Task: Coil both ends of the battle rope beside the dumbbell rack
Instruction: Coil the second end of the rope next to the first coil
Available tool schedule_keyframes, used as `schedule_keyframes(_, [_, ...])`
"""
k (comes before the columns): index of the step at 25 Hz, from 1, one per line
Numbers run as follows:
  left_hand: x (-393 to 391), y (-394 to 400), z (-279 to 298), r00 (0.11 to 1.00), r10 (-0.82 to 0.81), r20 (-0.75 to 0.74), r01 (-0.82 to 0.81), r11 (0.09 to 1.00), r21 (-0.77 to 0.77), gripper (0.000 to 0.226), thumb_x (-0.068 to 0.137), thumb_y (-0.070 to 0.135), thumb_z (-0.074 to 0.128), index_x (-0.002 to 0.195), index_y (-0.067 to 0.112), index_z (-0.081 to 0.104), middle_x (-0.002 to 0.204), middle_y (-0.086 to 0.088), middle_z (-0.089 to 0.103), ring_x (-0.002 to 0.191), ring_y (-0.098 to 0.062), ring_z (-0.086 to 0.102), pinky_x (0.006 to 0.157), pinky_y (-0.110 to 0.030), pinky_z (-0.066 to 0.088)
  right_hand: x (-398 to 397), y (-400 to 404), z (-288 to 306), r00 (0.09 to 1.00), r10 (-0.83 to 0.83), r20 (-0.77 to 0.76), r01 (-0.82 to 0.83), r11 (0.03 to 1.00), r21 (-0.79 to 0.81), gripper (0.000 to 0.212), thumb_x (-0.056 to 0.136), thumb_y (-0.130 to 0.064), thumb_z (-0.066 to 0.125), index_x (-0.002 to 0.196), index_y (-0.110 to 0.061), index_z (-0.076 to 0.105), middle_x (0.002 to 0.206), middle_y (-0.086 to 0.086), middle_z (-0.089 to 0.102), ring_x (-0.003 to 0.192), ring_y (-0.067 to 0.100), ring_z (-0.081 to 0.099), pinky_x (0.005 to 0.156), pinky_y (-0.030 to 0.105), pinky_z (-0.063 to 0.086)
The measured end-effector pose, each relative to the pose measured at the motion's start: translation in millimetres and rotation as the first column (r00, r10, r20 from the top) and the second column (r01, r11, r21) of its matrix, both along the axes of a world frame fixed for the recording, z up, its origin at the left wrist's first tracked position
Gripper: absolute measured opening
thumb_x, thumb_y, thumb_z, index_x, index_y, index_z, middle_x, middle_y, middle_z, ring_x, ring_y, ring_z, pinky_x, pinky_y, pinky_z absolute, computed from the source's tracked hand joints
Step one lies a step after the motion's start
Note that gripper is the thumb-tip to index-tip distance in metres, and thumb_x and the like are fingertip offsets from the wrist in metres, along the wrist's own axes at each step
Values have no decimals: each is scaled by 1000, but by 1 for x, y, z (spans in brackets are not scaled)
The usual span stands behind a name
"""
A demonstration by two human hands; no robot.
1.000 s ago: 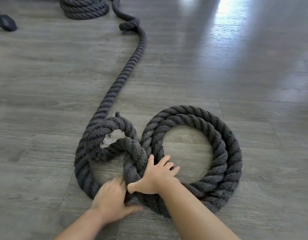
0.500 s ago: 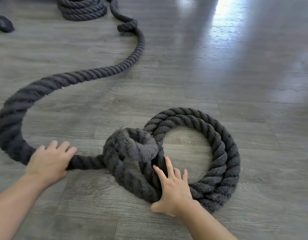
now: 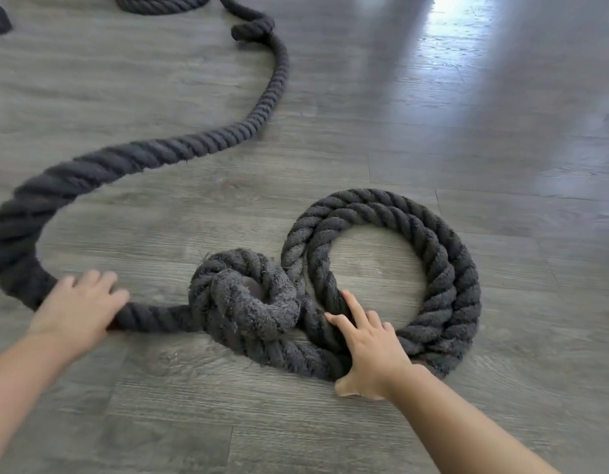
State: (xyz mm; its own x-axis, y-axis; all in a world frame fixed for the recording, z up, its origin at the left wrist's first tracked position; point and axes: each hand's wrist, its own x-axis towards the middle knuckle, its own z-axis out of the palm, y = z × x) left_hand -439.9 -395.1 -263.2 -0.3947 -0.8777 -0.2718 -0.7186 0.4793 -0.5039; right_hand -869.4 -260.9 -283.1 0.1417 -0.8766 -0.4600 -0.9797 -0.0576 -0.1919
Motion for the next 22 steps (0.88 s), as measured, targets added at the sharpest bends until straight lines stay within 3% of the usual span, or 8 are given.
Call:
schedule_keyframes(4, [-27,-5,2,868,496,-14,-407,728,552,77,62,69,71,130,42,47,130,6,37,128,-22,37,100,-34,34,3,-1,-3,999,17,-32,-18,1000,-26,114,63,-57,76,155,-37,11,162,0,-29,138,32,23,109,45,30])
schedule_keyframes(6, [-53,-17,4,657,703,-273,-261,552,791,95,48,67,85,131,39,48,125,7,47,123,-19,48,102,-28,39,3,0,-3,999,23,-40,-24,999,-35,115,62,-58,75,155,-36,11,162,1,-28,138,32,23,108,45,31])
schedule_keyframes(10, [-116,-19,1,544,636,-547,-29,666,746,110,48,15,100,135,28,34,131,3,55,127,-19,51,100,-23,44,3,1,-3,999,37,-37,-39,998,-50,115,60,-60,74,155,-35,12,162,2,-27,138,32,25,107,44,32])
schedule_keyframes(12, [-131,-17,8,655,578,-488,-93,701,707,148,46,35,100,155,25,0,162,-3,16,151,-27,15,120,-39,23,2,-1,-3,997,61,-40,-63,997,-44,115,60,-60,73,155,-34,13,163,3,-28,138,32,25,107,44,33])
schedule_keyframes(15, [-139,13,19,764,325,-558,16,854,520,167,38,85,76,147,25,-35,156,14,-25,147,-12,-20,121,-35,0,-5,-4,2,986,154,-57,-155,988,-16,113,62,-58,74,155,-31,15,163,5,-27,136,32,26,105,45,34])
schedule_keyframes(17, [-150,19,27,613,333,-717,118,858,500,150,37,97,60,156,34,-7,158,22,-2,149,-6,-4,118,-25,8,-13,-6,5,966,248,-71,-249,968,-3,111,64,-56,74,154,-30,15,163,6,-25,135,32,27,106,44,34])
schedule_keyframes(20, [-155,-13,31,146,754,-640,20,645,764,129,32,109,41,140,38,44,144,14,47,143,-23,36,112,-30,34,-24,-10,11,919,375,-120,-374,927,28,108,67,-54,76,151,-29,15,163,7,-20,136,33,25,109,46,32])
schedule_keyframes(22, [-160,-12,23,99,876,-471,-59,478,876,133,38,110,34,138,25,55,144,-5,54,135,-32,48,115,-49,34,-26,-11,12,900,409,-150,-411,912,23,101,68,-51,76,146,-26,18,163,6,-14,135,34,27,108,47,33])
